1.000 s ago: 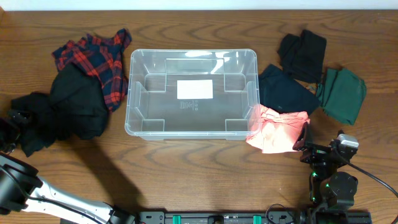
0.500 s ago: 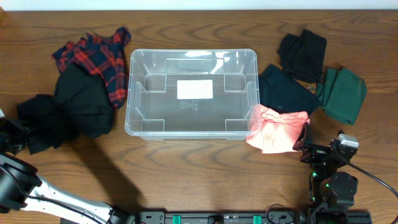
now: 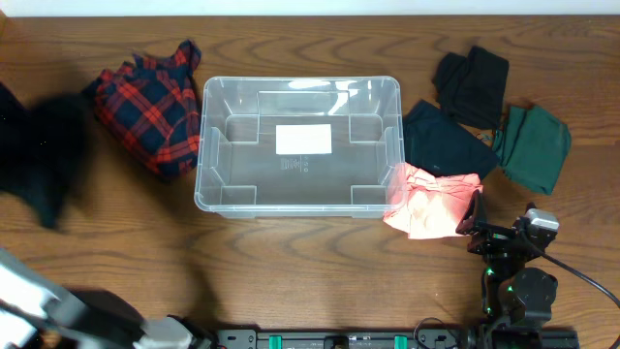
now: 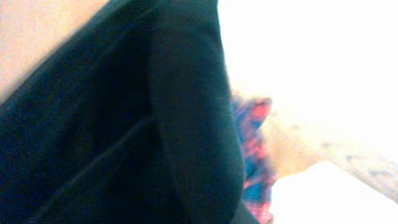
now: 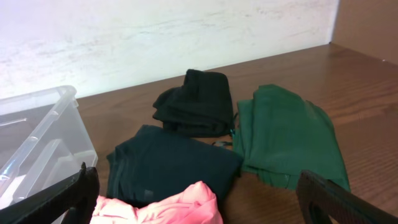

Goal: Pack container
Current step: 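Lift the black garment with the left gripper and drop it into the bin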

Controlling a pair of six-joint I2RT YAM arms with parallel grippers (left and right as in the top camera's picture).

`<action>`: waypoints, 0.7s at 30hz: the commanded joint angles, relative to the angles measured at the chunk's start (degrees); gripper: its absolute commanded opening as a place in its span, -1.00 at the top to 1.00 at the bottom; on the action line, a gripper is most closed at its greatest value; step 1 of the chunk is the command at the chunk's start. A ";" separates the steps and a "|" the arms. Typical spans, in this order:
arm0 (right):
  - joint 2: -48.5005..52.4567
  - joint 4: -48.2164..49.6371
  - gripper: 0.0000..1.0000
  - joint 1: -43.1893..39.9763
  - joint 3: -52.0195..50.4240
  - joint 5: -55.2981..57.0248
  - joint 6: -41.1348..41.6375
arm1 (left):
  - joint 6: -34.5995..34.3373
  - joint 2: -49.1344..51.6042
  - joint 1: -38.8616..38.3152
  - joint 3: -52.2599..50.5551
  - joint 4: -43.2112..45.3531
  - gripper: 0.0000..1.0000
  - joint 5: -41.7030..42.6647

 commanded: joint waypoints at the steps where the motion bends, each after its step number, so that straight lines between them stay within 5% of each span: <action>1: -0.13 0.00 -0.99 -0.42 -0.22 -0.02 -0.81 | -9.99 -6.21 -6.49 1.62 3.91 0.88 3.19; 8: -0.13 0.00 -0.99 -0.42 -0.22 -0.02 -0.81 | -22.58 -8.39 -26.49 1.62 13.53 0.88 2.25; 14: -0.13 -0.02 -0.98 -0.42 -0.22 -0.02 -0.81 | -29.81 -5.60 -43.95 1.62 17.07 0.88 -10.73; 21: -0.13 0.00 -0.98 -0.42 -0.22 -0.02 -0.81 | -35.47 -0.11 -55.47 1.62 17.09 0.88 -19.10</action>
